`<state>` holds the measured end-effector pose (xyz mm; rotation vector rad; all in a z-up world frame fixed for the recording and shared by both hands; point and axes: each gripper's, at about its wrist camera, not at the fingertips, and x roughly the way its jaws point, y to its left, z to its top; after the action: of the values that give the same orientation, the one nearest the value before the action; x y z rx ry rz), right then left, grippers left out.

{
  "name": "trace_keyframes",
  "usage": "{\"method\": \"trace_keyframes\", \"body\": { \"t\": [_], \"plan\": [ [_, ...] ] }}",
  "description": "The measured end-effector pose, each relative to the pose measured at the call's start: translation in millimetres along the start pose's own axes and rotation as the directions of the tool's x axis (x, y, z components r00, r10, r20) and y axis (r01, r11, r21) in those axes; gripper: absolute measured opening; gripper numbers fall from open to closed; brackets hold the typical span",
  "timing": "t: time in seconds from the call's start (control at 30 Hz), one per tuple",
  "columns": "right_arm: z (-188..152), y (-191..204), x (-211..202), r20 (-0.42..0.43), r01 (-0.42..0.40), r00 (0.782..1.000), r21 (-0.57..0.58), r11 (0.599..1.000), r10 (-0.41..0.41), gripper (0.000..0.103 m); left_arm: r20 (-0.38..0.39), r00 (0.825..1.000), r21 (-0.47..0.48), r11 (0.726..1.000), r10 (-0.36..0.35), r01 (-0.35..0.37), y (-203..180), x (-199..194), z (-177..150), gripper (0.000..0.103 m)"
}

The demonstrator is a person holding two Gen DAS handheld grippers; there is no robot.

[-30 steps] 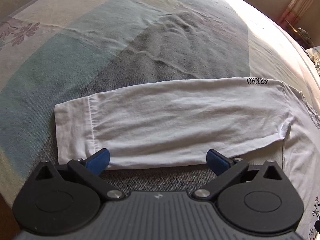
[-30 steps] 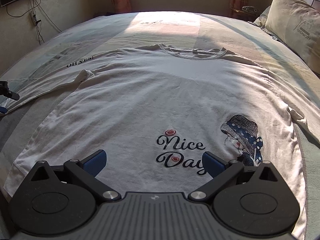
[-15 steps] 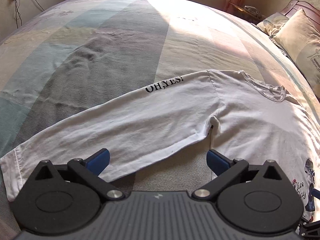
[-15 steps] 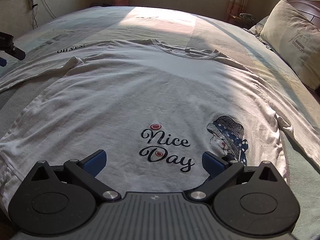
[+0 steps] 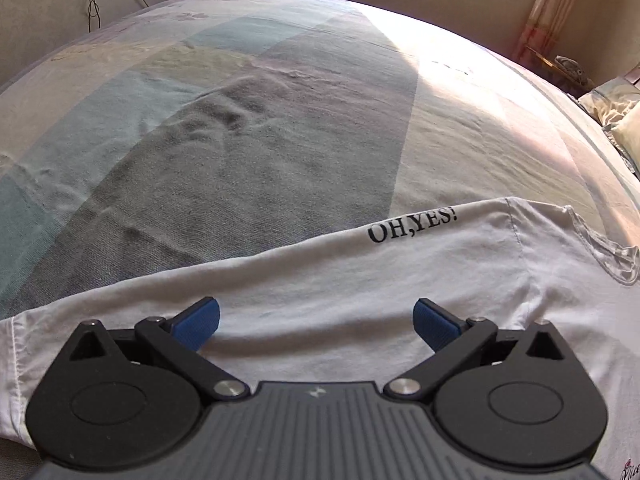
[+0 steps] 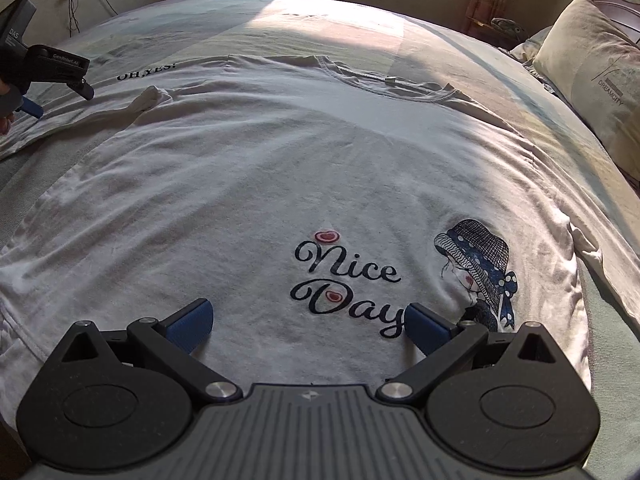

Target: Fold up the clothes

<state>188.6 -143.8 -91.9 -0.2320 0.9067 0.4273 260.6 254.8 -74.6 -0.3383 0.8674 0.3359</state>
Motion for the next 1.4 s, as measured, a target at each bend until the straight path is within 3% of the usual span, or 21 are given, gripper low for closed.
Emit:
{"method": "trace_keyframes", "body": {
  "t": [0.07,0.13,0.23,0.3,0.4,0.7,0.87,0.93,1.1,1.23,1.4],
  "plan": [
    [-1,-4,2,-0.002,-0.015,1.0,0.037,0.999,0.015,0.103,0.015,0.997,0.103,0.992,-0.078,0.077,-30,-15,-13,0.102],
    [-3,-2,1,0.01,-0.006,1.0,0.031,1.0,0.005,0.103,0.021,0.987,0.207,0.967,-0.158,0.15,-60,-31,-26,0.102],
    [-6,-2,1,0.032,-0.004,0.999,0.033,0.999,0.003,0.103,0.032,0.961,0.357,0.901,-0.274,0.245,-101,-52,-46,0.102],
    [-8,-2,1,0.048,-0.004,0.999,0.035,0.999,0.003,0.103,0.035,0.934,0.448,0.842,-0.354,0.302,-127,-59,-66,0.102],
    [-11,-2,0,0.071,-0.005,0.997,0.039,0.999,0.002,0.103,-0.041,0.895,0.476,0.779,-0.444,0.408,-156,-48,-83,0.102],
    [-20,-3,-1,0.14,-0.007,0.99,0.05,0.999,0.0,0.103,-0.113,0.889,0.531,0.729,-0.444,0.432,-157,-29,-104,0.102],
    [-22,1,0,0.167,0.032,0.985,0.099,0.995,-0.049,0.103,-0.153,0.884,0.559,0.699,-0.441,0.446,-157,-18,-116,0.102],
    [-26,5,0,0.186,0.057,0.979,0.117,0.992,-0.079,0.103,-0.149,0.895,0.58,0.696,-0.42,0.423,-161,-20,-118,0.102],
    [-32,16,-17,0.073,0.107,0.99,0.177,0.978,-0.122,0.103,-0.156,0.921,0.603,0.705,-0.356,0.374,-168,-27,-120,0.102],
    [-47,19,-34,-0.013,0.097,0.995,0.168,0.981,-0.096,0.103,-0.167,0.913,0.58,0.712,-0.372,0.396,-166,-35,-114,0.102],
    [-39,-4,-48,-0.086,0.081,0.994,0.24,0.967,-0.062,0.103,-0.16,0.9,0.611,0.676,-0.405,0.413,-169,-54,-111,0.102]
  ]
}}
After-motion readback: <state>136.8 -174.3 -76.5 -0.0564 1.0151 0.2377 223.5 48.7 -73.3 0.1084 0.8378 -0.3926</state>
